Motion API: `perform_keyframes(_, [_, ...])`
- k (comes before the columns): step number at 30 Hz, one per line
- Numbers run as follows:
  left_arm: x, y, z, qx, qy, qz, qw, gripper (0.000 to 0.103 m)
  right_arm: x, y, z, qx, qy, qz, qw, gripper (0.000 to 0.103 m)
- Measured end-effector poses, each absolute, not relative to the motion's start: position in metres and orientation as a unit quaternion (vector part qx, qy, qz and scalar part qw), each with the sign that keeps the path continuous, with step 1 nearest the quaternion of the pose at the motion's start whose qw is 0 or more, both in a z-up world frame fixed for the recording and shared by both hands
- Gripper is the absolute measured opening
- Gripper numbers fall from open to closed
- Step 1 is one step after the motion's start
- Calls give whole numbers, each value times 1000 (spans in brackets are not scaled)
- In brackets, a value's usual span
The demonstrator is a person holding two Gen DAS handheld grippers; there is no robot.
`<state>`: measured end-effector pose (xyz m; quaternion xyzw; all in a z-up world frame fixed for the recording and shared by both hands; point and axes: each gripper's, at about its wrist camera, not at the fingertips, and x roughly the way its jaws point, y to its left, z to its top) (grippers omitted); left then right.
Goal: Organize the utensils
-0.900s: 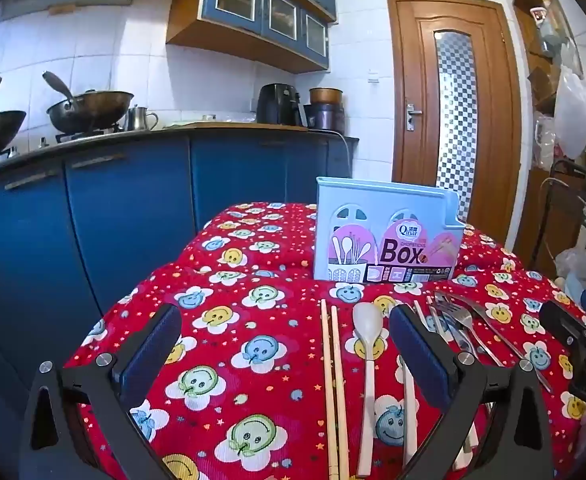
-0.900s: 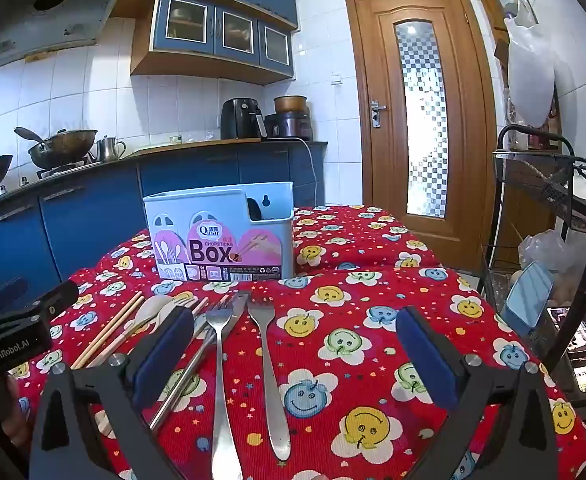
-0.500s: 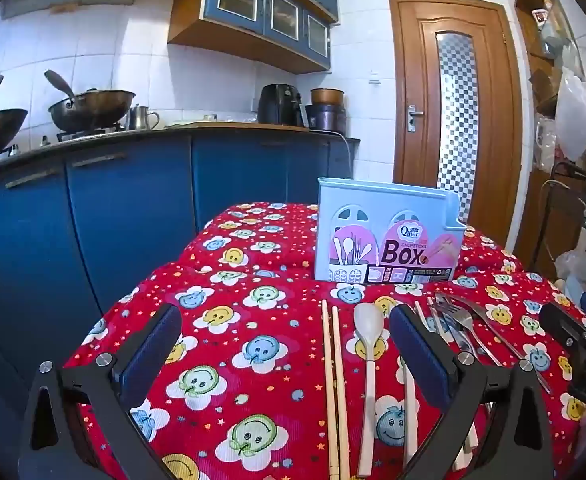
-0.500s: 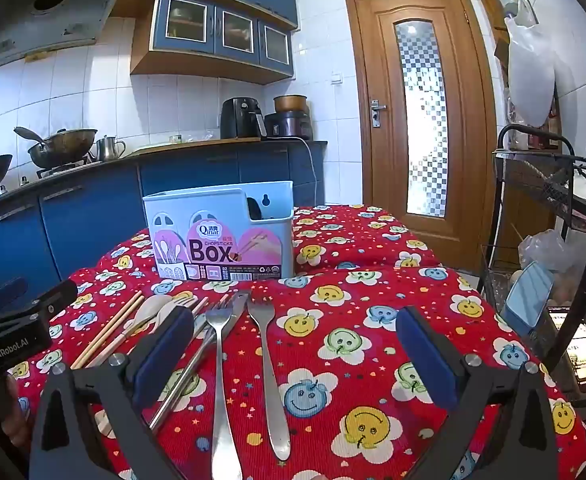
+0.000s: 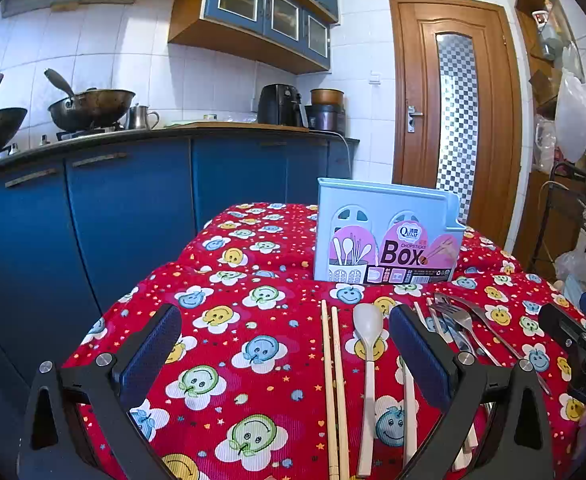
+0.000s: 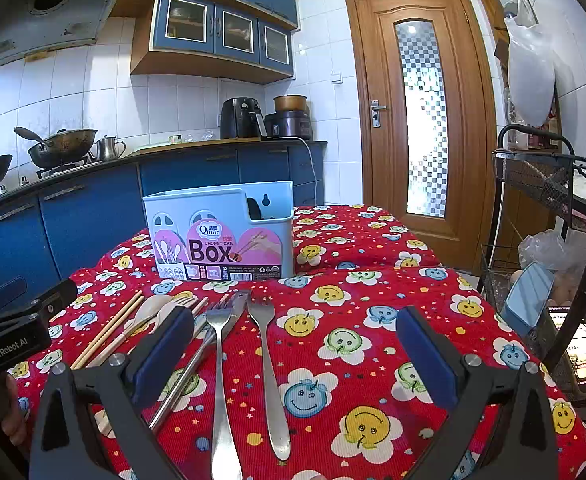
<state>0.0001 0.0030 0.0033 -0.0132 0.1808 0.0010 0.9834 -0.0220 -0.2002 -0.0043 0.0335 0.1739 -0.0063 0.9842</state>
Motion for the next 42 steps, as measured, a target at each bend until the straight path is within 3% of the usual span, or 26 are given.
perform_keyframes(42, [-2,4,2,-15,178,1,984,103,-22,-200,-4,34,174,-6,984,103])
